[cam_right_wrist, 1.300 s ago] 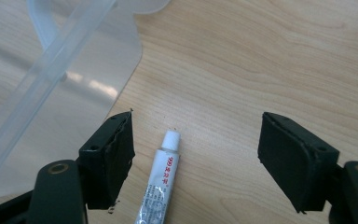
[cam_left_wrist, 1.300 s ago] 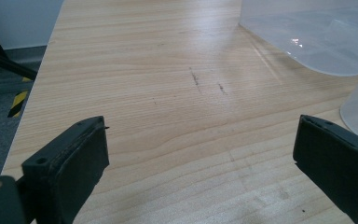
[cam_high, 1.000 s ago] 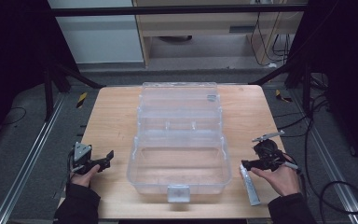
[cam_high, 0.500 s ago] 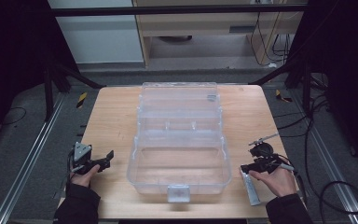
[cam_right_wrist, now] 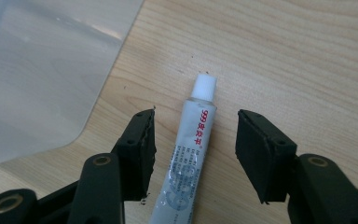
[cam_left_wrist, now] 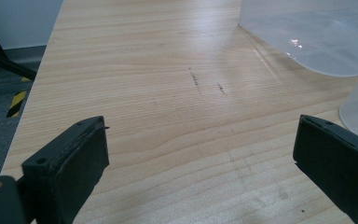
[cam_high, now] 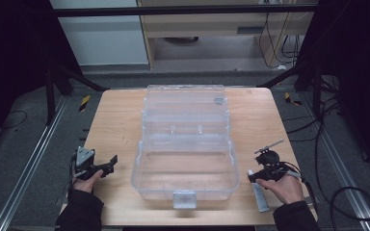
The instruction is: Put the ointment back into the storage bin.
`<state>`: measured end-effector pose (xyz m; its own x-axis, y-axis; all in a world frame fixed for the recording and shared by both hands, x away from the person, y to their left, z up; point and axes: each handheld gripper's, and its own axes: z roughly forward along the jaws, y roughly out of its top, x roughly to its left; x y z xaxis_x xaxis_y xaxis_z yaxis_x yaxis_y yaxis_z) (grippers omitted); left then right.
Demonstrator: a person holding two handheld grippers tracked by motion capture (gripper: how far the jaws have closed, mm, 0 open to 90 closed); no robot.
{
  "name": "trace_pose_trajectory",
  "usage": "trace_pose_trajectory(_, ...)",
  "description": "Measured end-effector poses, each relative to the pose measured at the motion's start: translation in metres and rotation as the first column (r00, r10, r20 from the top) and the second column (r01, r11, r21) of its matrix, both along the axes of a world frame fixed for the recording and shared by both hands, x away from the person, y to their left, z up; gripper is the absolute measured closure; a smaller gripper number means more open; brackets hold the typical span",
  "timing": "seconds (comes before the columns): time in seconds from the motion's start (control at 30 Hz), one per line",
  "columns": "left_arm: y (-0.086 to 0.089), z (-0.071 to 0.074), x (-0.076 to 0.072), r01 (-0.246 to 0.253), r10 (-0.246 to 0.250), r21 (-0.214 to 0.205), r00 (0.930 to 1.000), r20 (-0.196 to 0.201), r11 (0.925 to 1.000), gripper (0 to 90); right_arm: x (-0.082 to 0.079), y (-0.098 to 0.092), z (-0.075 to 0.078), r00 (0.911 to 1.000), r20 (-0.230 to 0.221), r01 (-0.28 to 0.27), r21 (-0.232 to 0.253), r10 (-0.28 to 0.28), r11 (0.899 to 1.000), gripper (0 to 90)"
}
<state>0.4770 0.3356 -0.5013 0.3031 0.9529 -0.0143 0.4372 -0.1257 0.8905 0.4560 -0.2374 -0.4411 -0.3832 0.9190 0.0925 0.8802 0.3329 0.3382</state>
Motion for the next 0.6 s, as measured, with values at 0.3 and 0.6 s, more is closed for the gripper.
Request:
trace_pose_trajectory(0.3,0.000,0.000,0.000,0.000,0.000,0.000,1.0000,0.000,1.0000,2.7,0.001,0.002,-0.007,0.9993,-0.036,-0.012,-0.017,0.011,1.000,53.3)
trace_pose_trajectory(0.6,0.000,0.000,0.000,0.001,-0.001,-0.001,1.0000,0.000,1.0000,2.7,0.004,0.008,-0.015,0.9977,-0.064,-0.025,-0.051,0.022,0.998,58.3)
